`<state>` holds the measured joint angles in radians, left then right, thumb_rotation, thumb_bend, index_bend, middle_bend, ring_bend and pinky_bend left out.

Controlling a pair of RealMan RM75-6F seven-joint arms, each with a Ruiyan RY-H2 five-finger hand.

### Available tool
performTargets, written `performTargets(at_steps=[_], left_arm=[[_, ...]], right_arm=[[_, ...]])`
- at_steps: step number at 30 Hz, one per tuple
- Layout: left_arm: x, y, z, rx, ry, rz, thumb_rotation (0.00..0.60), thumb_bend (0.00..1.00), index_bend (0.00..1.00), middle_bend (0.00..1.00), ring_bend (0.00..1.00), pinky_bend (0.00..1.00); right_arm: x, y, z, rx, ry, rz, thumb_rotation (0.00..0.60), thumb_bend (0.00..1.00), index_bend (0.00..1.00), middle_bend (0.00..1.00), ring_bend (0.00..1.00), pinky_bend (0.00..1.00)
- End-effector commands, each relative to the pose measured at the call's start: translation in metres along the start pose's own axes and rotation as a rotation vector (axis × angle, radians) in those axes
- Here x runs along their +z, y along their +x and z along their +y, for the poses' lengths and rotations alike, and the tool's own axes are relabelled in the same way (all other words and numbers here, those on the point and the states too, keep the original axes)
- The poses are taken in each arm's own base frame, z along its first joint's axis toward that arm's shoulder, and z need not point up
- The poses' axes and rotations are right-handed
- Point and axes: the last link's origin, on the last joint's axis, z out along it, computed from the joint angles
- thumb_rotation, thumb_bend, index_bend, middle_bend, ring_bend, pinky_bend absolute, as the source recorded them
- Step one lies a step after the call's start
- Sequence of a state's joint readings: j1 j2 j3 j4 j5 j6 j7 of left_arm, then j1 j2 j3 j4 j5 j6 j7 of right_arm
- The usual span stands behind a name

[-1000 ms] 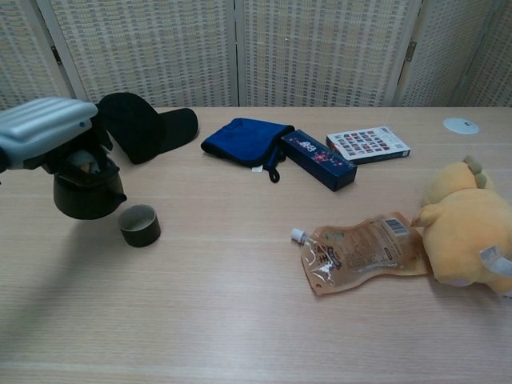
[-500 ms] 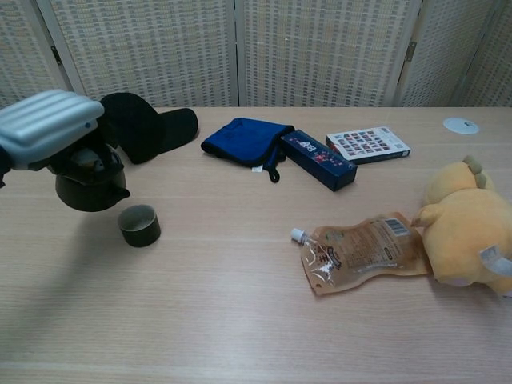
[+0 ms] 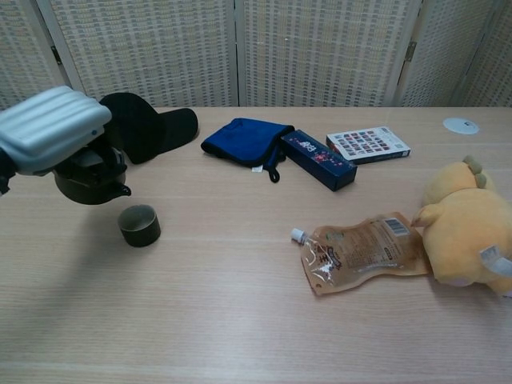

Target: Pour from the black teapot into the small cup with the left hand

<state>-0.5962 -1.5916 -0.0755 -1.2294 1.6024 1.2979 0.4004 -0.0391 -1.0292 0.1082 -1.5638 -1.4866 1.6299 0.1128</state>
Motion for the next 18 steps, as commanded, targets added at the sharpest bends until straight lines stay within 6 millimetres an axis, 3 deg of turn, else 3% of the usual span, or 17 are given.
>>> performTargets(at_steps=[1,18], left_arm=[[-0.0002,-0.0018,0.0030,0.011,-0.007,0.006,0.600,0.43,1.00,1.00,0.96,0.44],[-0.0011,-0.0073,0.0095,0.075,-0.055,0.025,0.600,0.43,1.00,1.00,0.96,0.44]], right_arm=[[-0.0002,0.0001,0.0002,0.000,-0.001,0.001,0.600,0.11,0.24,0.29,0.22,0.23],[-0.0005,-0.0004,0.0017,0.001,-0.005,-0.002,0.600,0.11,0.24,0.29,0.22,0.23]])
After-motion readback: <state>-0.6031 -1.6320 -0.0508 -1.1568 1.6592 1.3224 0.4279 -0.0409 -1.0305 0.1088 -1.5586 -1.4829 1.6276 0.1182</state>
